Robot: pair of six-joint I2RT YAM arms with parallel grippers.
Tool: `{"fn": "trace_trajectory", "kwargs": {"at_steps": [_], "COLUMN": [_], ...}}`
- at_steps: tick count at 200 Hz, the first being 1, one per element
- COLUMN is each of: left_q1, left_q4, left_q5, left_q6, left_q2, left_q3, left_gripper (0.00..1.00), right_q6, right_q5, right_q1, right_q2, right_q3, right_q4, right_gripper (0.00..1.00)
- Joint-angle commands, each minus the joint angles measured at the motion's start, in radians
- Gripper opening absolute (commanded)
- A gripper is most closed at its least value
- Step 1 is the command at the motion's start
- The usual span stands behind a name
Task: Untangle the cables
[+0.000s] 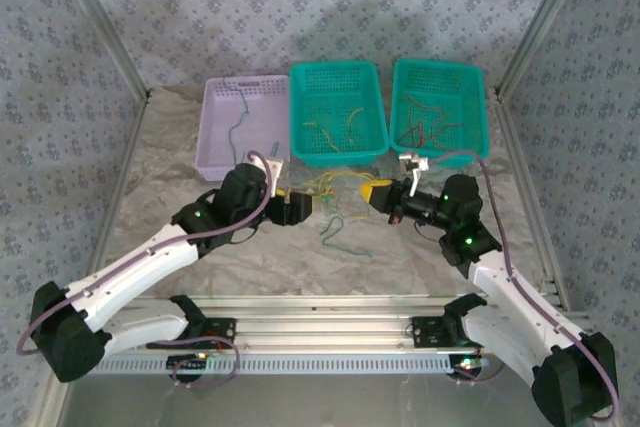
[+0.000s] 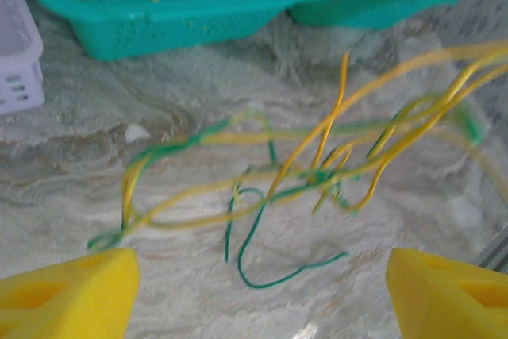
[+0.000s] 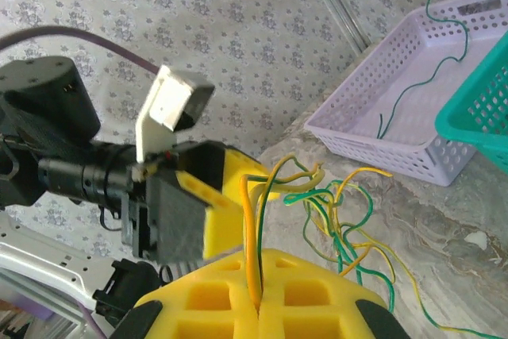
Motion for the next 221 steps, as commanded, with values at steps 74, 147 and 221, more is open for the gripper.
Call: {"fn": "trace_trajectory", "kwargs": {"at_steps": [74, 147, 221], "left_q1": [0.043, 0.042, 0.045], "left_q4": [0.084, 0.084, 0.062], "left_q5": [0.19, 0.219, 0.199], "left_q6": [0.0, 0.009, 0.017], "left_q2": [0.109, 0.134, 0.091], "left_q3": [0.072, 0.074, 0.071], "left_gripper": [0.68, 0.34, 0.0], "right_q6": [-0.035, -0.021, -0.045], "right_q5": [-0.088, -0.081, -0.032], "right_q1": [0.054, 0.067, 0.07], "right_q2": [0.03, 0.048, 0.05], "right_q3": [0.047, 0.037, 0.034], "right_q4": [0.0, 0.034, -0.014], "right_gripper": [0.0, 0.0, 0.0]}}
